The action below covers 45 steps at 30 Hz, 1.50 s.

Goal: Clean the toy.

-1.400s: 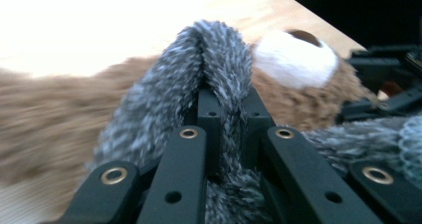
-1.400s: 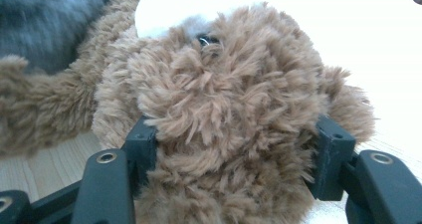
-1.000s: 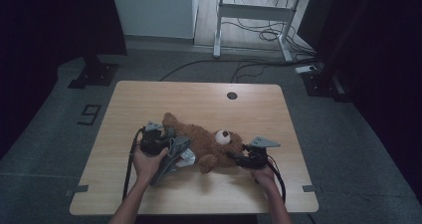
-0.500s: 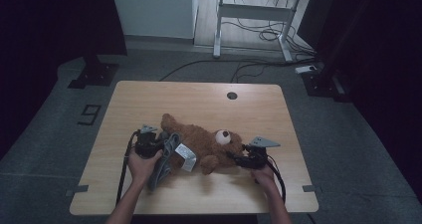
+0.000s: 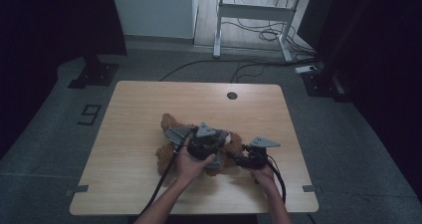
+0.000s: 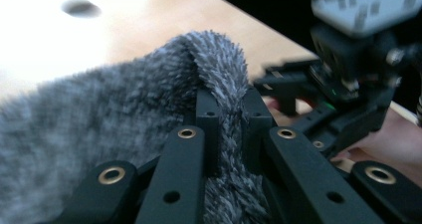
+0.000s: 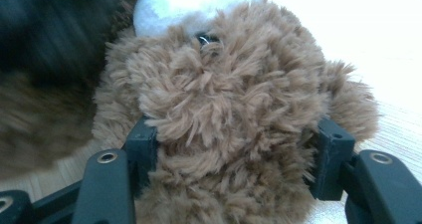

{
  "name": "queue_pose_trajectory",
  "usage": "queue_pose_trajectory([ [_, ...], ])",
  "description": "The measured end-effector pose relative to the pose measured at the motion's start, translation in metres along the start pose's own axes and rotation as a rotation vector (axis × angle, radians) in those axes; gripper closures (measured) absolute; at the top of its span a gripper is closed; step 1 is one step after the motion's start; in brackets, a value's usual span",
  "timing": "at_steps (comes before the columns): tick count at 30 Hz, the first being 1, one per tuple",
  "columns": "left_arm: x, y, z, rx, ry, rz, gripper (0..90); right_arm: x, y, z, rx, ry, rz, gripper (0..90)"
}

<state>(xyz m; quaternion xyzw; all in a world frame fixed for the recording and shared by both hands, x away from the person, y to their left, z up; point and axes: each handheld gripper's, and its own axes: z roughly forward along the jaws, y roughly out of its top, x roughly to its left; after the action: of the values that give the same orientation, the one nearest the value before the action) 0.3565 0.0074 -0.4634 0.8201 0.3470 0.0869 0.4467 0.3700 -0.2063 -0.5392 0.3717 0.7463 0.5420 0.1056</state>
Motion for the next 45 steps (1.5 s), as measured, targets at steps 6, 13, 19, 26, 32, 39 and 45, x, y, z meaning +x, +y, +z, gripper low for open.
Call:
queue_pose_trajectory([
  [6, 0.007, -0.020, 0.001, 0.034, 0.024, 0.012, 82.6, -0.003, -0.001, 0.000, 0.005, 0.004, -0.001, 38.2],
  [13, 0.022, -0.050, -0.022, 0.063, 0.061, -0.011, 82.9, 0.000, -0.001, 0.001, 0.007, 0.015, -0.024, 38.0],
  [19, 0.034, -0.072, -0.043, 0.052, 0.067, -0.057, 82.7, -0.002, -0.002, 0.002, 0.003, 0.020, -0.012, 38.1],
  [26, 0.058, -0.094, -0.069, 0.037, 0.087, -0.111, 82.3, -0.003, -0.002, 0.002, 0.000, 0.020, 0.003, 38.2],
  [32, 0.077, -0.110, -0.084, 0.015, 0.122, -0.183, 82.1, -0.004, -0.003, 0.002, -0.007, 0.018, -0.001, 38.3],
  [39, 0.086, -0.113, -0.083, 0.016, 0.121, -0.209, 81.7, 0.001, 0.000, 0.007, -0.018, -0.027, -0.066, 38.6],
  [45, 0.096, -0.115, -0.086, 0.012, 0.133, -0.232, 81.5, -0.002, 0.003, 0.012, -0.030, -0.061, -0.098, 37.0],
])
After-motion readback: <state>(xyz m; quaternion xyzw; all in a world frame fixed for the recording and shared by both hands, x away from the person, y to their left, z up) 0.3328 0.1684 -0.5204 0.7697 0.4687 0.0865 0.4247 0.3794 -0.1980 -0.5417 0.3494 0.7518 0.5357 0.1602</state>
